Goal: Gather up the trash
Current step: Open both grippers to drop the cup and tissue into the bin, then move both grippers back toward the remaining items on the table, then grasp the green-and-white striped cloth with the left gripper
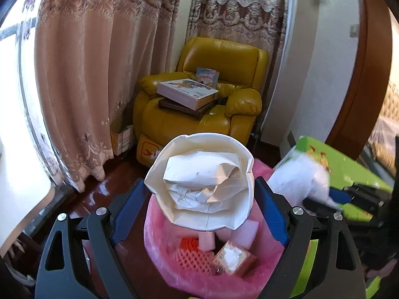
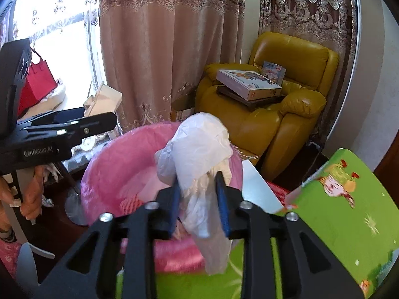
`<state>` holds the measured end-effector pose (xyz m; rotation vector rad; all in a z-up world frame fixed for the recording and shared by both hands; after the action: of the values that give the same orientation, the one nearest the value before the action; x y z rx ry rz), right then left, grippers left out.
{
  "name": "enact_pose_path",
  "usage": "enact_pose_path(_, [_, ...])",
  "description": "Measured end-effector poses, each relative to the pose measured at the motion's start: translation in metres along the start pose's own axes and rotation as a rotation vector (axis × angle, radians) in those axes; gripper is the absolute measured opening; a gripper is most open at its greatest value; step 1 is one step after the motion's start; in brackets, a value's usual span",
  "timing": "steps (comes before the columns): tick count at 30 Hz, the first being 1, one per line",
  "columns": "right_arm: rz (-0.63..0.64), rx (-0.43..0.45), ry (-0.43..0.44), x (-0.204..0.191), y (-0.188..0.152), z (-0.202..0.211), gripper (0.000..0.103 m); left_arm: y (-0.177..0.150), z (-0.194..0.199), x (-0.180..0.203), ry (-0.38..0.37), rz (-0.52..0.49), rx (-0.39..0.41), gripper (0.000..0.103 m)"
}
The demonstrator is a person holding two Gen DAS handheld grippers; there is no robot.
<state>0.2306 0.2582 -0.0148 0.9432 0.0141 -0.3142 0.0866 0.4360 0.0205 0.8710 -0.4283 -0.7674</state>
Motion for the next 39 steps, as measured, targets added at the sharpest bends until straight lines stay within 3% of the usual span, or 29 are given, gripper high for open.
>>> enact_pose_path(1, [0.009, -0.005, 0.023, 0.001, 0.002, -0.004, 0.071, 0.004, -0.004, -0.001, -0.019, 0.016, -0.008, 0.082])
enact_pose_path(2, [0.022, -0.006, 0.022, 0.000, 0.003, -0.005, 0.082, 0.008, -0.007, -0.001, -0.034, 0.028, -0.016, 0.086])
enact_pose_path(9, [0.017, 0.070, 0.005, 0.014, -0.008, 0.044, 0.082, 0.018, -0.008, 0.008, -0.009, 0.026, 0.009, 0.088])
enact_pose_path(16, [-0.052, 0.096, -0.098, 0.053, -0.068, 0.132, 0.082, -0.006, 0.016, 0.040, -0.042, 0.003, 0.016, 0.090])
enact_pose_path(21, [-0.154, 0.072, -0.283, 0.100, -0.139, 0.199, 0.082, -0.030, 0.042, 0.117, -0.117, -0.122, 0.046, 0.090])
enact_pose_path(25, [-0.262, 0.076, -0.403, 0.137, -0.187, 0.251, 0.082, -0.055, 0.059, 0.204, -0.217, -0.251, 0.034, 0.091])
enact_pose_path(31, [-0.370, 0.085, -0.514, 0.178, -0.242, 0.300, 0.082, -0.107, 0.066, 0.332, -0.303, -0.416, -0.021, 0.091])
enact_pose_path(35, [-0.428, 0.089, -0.581, 0.208, -0.264, 0.324, 0.082, -0.132, 0.067, 0.393, -0.320, -0.451, -0.047, 0.091])
enact_pose_path(39, [-0.472, 0.109, -0.628, 0.231, -0.279, 0.345, 0.080, -0.135, 0.068, 0.434, -0.333, -0.434, -0.058, 0.091])
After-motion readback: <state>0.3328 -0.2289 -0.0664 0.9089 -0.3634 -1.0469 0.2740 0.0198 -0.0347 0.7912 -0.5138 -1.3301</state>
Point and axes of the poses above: each gripper's, at about its wrist camera, not at the fingertips, and z roughly against the way its jaws point, x to its right, y to its top, the point moved 1 cm from there along -z, roughly the way its jaws point, and after that the axes turned 13 degrees about y, right-handed, at the moved point
